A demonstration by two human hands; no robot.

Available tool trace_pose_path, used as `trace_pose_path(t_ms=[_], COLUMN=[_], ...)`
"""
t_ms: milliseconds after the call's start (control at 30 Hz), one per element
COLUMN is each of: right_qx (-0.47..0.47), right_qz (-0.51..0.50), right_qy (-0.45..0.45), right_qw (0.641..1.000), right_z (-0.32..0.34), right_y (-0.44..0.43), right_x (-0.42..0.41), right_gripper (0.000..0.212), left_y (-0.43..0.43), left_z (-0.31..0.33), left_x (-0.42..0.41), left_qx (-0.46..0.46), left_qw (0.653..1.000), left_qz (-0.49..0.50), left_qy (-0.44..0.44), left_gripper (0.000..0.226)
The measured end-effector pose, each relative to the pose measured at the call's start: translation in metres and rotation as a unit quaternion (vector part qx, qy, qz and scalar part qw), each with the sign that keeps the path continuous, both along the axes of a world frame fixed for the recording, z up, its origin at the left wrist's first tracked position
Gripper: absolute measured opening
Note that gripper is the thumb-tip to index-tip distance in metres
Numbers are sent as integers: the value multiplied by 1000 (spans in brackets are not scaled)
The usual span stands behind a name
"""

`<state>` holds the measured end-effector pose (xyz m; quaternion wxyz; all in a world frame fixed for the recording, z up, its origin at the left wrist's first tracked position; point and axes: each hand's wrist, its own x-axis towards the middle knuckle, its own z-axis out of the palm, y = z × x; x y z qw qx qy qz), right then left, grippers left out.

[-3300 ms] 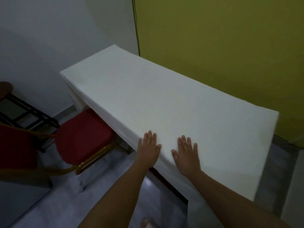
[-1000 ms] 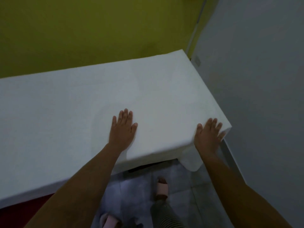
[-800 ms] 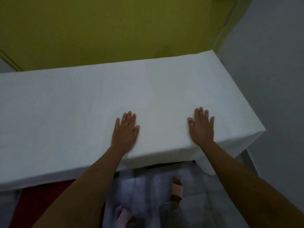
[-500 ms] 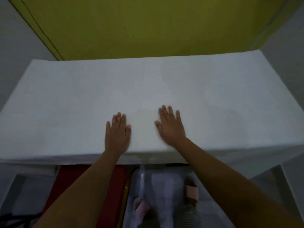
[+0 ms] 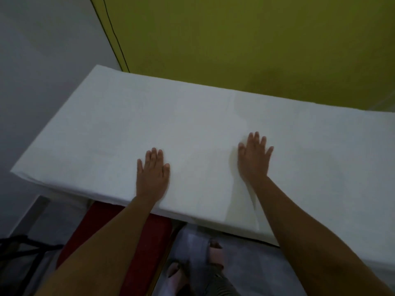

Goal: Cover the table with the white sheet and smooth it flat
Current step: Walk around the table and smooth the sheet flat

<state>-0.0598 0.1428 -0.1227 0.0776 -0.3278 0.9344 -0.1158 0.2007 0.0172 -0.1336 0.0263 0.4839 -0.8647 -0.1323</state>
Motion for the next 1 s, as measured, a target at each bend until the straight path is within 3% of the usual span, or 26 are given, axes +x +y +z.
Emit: trace_pose_path(t_ms=[200,400,633,1000], right_qx=[27,29,18,-16], right_qz=[-7,165,393,551], right_qy=[10,30,41,76], right_qw=[1000,985,918,831], right_z=[-7,-10,-12,-21], right_y=[-47,-130,-153,-143], right_x=[-42,0,130,264], right_gripper=[58,58,65,58], left_y=[-28,-53,-97,-123], left_z=[-6,-8,-4,2], left_x=[1,49,124,193], left_qx=[-14,-20,-17,-3], left_qw=[1000,999,995,992], left_qz=[11,38,93,124], left_qy=[9,14,10,1], left_gripper=[76,68,69,62])
